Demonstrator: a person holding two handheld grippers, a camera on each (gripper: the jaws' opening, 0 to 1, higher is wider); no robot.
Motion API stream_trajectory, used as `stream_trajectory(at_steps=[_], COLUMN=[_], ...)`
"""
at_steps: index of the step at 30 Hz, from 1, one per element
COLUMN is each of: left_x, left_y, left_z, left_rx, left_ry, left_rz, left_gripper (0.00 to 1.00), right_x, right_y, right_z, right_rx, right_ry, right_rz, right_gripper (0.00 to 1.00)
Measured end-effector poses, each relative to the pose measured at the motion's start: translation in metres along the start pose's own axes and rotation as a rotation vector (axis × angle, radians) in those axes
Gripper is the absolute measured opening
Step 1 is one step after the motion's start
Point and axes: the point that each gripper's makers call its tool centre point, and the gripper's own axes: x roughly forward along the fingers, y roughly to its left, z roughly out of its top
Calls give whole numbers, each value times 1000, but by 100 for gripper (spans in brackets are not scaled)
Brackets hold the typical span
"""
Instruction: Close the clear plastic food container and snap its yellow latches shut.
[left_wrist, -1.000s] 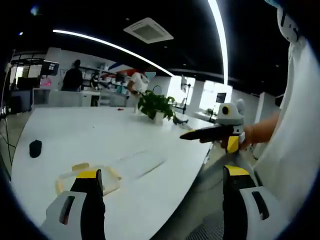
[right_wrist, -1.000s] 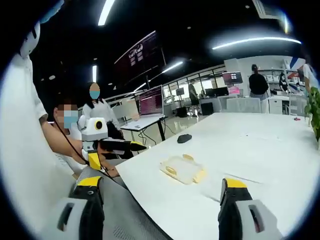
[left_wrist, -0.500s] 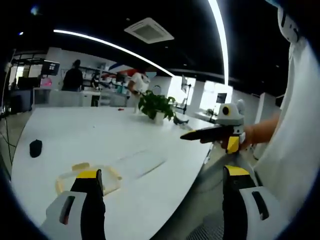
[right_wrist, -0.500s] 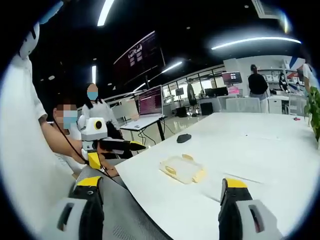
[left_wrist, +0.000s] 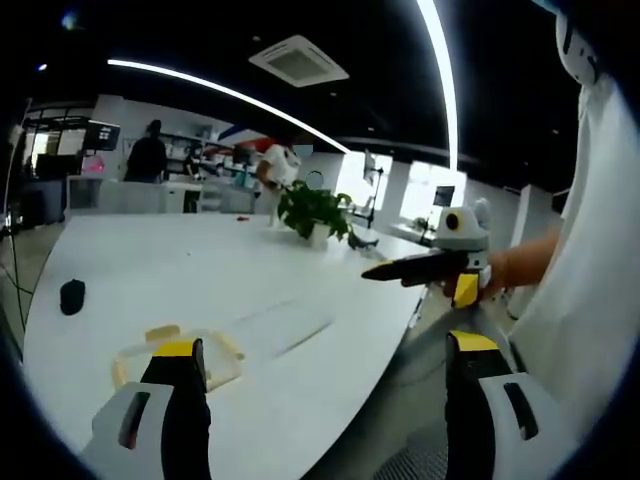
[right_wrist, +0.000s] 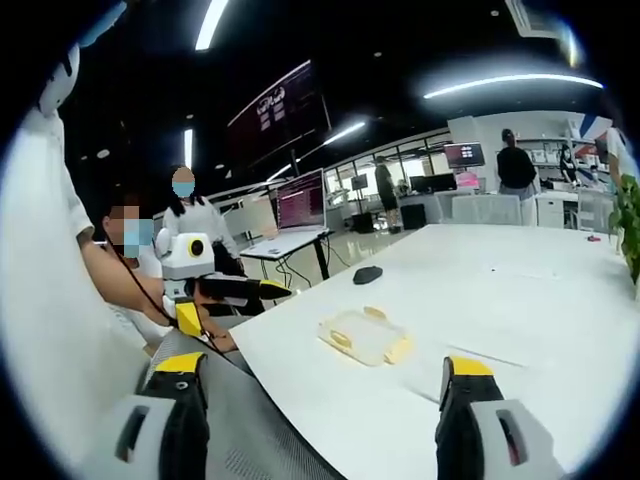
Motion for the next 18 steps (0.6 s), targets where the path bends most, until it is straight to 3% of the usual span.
stream_trajectory(at_steps=[18], left_x=[0], left_y=[0], left_z=[0], left_rx=[-1], left_ry=[-2], left_rz=[3], left_gripper=[99], right_x=[0], right_y=[0], right_z=[0], right_rx=[0], right_ry=[-2], right_rz=[-4], right_gripper=[98])
